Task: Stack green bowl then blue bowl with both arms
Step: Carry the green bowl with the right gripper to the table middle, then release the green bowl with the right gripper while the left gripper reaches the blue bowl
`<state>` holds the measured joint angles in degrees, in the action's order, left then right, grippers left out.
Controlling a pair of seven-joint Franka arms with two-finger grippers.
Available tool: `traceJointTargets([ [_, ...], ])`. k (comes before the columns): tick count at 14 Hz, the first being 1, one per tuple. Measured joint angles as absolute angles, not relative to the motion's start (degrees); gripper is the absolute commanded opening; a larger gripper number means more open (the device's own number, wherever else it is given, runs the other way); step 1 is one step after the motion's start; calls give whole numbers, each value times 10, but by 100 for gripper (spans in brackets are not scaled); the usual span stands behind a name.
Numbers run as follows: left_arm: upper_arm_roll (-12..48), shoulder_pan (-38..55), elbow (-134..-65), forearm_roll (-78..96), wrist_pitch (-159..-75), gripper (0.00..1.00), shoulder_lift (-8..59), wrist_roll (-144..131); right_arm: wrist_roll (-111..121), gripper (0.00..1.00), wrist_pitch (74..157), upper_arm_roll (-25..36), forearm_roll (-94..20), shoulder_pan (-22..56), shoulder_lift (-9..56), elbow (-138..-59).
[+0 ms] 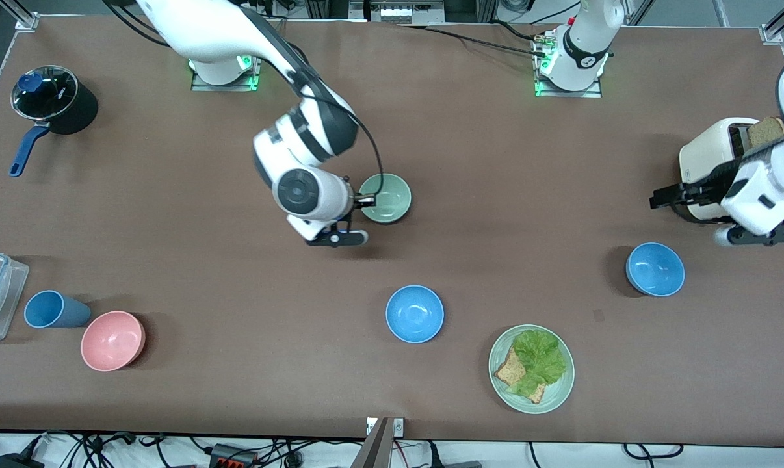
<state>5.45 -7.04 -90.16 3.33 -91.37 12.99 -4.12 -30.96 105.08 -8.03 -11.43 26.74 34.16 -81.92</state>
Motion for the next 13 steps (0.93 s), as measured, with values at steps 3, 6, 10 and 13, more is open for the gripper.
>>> traceJointTargets([
  [3,54,-82,-901,33,-953,100,162,-36,-310,100,995,-30,-113,221,271,-791],
  [6,54,-94,-901,33,-969,100,198,-26,-267,100,990,3,-92,143,231,-790],
  [10,54,-117,-901,33,-1016,100,244,-4,-199,100,990,7,-49,87,195,-789],
  [13,54,-130,-901,33,-1048,100,274,19,-175,100,985,7,-45,53,172,-789],
])
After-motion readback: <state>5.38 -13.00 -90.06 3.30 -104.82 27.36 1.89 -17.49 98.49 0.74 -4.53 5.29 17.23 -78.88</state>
